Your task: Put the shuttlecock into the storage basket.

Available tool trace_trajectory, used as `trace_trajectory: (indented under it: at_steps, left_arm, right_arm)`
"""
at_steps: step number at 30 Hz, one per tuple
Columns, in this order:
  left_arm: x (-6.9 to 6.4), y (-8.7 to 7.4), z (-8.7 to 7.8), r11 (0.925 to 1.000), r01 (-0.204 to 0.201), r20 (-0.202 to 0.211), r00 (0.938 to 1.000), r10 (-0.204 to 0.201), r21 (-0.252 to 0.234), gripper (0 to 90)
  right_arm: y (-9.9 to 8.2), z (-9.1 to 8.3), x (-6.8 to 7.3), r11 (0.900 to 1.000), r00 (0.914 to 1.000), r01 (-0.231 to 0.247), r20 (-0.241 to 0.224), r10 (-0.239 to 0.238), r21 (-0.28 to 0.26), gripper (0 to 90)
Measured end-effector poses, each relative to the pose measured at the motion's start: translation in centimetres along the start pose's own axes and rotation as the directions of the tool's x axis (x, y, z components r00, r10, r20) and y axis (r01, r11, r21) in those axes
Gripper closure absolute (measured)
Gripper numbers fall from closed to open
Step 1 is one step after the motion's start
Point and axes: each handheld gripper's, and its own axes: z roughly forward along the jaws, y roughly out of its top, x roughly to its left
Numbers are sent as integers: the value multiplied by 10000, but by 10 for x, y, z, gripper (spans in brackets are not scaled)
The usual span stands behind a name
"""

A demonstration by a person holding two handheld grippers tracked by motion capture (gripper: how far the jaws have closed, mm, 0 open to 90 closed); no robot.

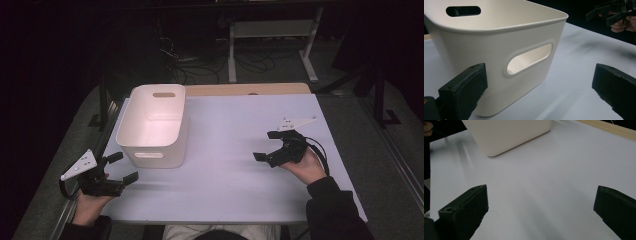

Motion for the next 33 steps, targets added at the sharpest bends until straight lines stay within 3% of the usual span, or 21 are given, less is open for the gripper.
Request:
trace_trajectory:
  at_steps: [18,33]
  left_arm:
    - [0,0,0,10000,16,-28,10000,-16,-7,0]
    - [0,0,0,10000,20,-52,10000,-20,-12,0]
  right_arm:
    - [-28,-20,-3,9992,9990,-298,330,307,-285,0]
    - [-57,-36,-3,9976,9948,-305,955,363,-616,0]
